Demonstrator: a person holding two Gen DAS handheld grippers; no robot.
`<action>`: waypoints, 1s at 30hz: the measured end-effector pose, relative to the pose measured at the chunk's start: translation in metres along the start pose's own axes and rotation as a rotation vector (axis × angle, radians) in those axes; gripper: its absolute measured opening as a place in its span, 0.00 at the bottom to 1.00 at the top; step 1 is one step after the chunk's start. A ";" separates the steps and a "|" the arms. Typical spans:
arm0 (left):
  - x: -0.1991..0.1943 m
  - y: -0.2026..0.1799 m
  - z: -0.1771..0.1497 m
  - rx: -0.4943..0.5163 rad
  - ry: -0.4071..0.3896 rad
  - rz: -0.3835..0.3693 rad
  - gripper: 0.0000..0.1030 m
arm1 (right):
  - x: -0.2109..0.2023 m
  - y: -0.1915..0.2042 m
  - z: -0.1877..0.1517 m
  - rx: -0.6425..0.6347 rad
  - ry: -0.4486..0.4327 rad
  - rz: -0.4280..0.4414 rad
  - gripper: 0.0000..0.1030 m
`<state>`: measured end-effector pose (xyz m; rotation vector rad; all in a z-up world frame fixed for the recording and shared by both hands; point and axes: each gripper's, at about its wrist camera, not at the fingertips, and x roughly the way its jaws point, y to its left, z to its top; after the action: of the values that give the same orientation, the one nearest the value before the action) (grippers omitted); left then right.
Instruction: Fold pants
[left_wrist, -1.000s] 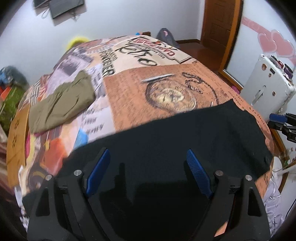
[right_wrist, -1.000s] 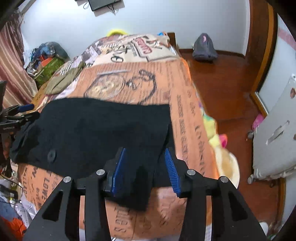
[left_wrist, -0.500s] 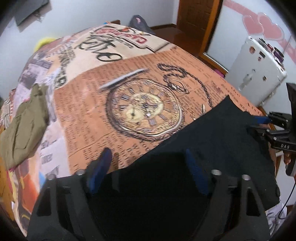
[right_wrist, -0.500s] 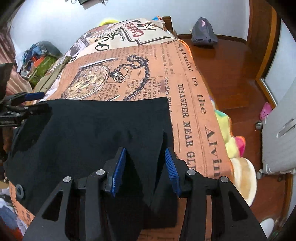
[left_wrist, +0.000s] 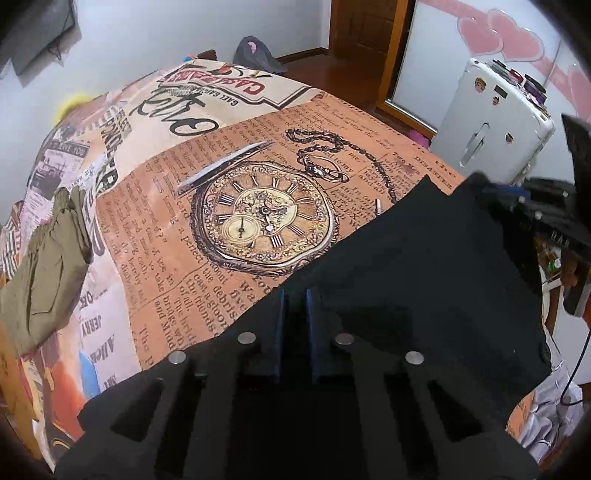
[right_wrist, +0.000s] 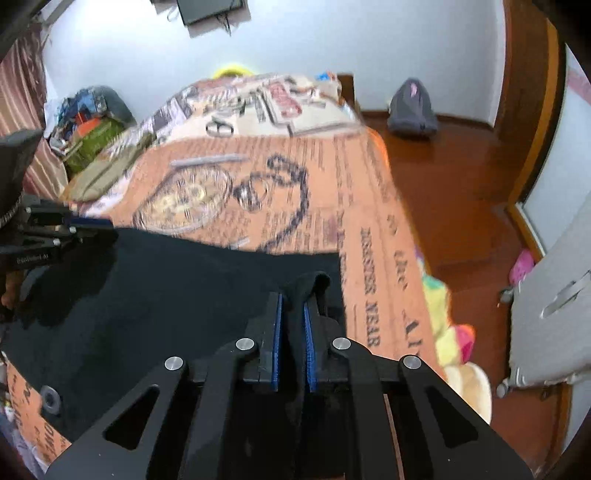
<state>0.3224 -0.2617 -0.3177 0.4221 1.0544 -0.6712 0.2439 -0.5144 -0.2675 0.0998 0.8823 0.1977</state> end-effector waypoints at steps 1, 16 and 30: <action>-0.001 -0.001 0.000 0.002 -0.002 0.000 0.07 | -0.001 0.001 0.003 -0.001 -0.012 -0.003 0.08; 0.016 -0.002 0.001 -0.049 0.006 0.060 0.07 | 0.047 -0.003 0.020 -0.066 0.030 -0.099 0.08; -0.023 -0.002 -0.007 -0.143 -0.040 0.037 0.27 | -0.018 -0.014 0.002 -0.015 0.051 -0.104 0.09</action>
<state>0.3089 -0.2517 -0.2999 0.3026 1.0465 -0.5649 0.2364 -0.5321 -0.2549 0.0354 0.9341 0.1102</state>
